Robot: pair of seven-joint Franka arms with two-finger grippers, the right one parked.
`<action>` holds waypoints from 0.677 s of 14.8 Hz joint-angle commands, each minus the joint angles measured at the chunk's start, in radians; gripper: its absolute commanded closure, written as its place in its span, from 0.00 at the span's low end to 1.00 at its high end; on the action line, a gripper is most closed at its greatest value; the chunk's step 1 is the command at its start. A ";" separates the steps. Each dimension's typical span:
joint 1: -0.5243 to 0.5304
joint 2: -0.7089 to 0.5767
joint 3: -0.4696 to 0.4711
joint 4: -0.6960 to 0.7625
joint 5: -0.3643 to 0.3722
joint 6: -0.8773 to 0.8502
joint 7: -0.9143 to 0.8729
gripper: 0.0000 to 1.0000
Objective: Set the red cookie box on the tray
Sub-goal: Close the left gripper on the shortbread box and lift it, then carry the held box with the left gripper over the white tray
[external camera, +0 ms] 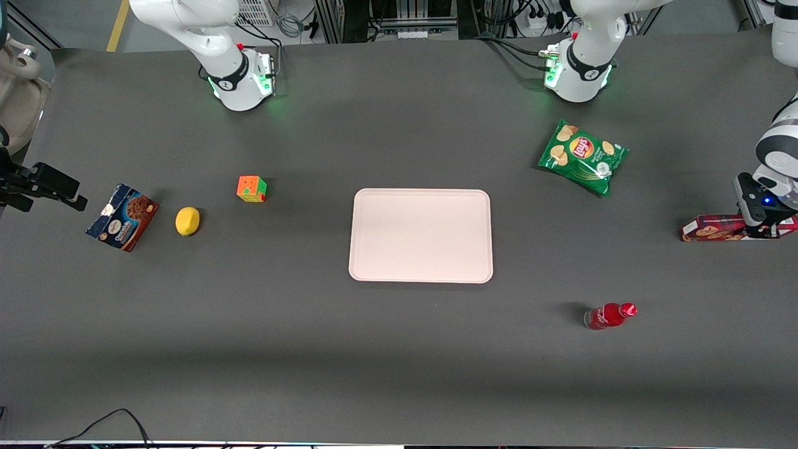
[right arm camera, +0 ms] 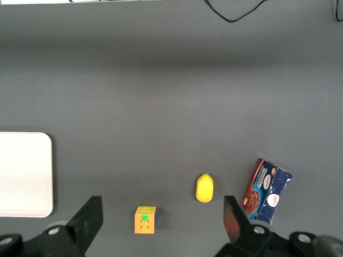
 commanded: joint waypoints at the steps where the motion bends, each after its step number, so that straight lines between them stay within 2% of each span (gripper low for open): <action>1: -0.034 -0.054 -0.023 0.022 -0.007 -0.093 -0.121 0.91; 4: -0.106 -0.129 -0.028 0.024 0.019 -0.192 -0.297 0.92; 7: -0.198 -0.172 -0.029 0.085 0.129 -0.349 -0.636 0.92; 10: -0.295 -0.209 -0.072 0.190 0.169 -0.539 -0.975 0.92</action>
